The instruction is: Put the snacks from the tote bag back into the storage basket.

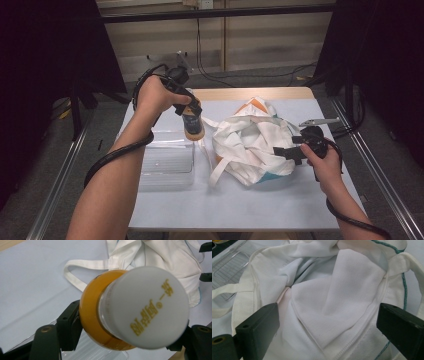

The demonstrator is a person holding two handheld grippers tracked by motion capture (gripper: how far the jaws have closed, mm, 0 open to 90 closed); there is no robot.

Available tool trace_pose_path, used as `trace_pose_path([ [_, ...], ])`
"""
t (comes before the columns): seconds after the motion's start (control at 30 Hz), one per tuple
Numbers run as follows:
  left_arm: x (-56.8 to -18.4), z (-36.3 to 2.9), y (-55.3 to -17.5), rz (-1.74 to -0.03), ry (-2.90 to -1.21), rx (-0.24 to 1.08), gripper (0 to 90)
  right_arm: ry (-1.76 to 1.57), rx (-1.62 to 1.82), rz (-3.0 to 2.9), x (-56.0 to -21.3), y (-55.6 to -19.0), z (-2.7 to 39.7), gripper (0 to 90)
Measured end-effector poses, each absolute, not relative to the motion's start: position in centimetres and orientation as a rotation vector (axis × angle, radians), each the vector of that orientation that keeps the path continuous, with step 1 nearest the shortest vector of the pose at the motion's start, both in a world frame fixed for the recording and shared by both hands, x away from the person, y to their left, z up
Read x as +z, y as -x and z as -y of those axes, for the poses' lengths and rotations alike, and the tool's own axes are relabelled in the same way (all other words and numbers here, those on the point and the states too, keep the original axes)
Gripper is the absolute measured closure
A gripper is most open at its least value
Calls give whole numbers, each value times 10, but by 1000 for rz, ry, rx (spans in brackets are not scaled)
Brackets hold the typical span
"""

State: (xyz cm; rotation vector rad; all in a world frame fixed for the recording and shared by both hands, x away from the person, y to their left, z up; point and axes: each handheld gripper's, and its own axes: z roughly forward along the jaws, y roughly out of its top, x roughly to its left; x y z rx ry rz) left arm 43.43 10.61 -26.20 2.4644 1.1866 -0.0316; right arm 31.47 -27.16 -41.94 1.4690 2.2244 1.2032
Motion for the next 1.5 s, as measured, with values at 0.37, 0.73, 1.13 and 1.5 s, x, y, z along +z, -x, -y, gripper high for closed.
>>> trace_pose_path([
  [0.37, -263, -116, -434, -1214, -2459, -21, 300, -1471, 1204, -2224, -420, -315, 272, 47],
  [0.73, -267, -122, -434, -1226, -2464, -20, 300, -1474, 1201, -2223, -420, -315, 272, 47],
  [1.13, -271, -130, -435, -1247, -2466, -19, 300, -1475, 1200, -2229, -421, -315, 270, 47],
  [1.5, -278, -134, -435, -1256, -2466, -23, 300, -1471, 1201, -2231, -421, -315, 269, 47],
])
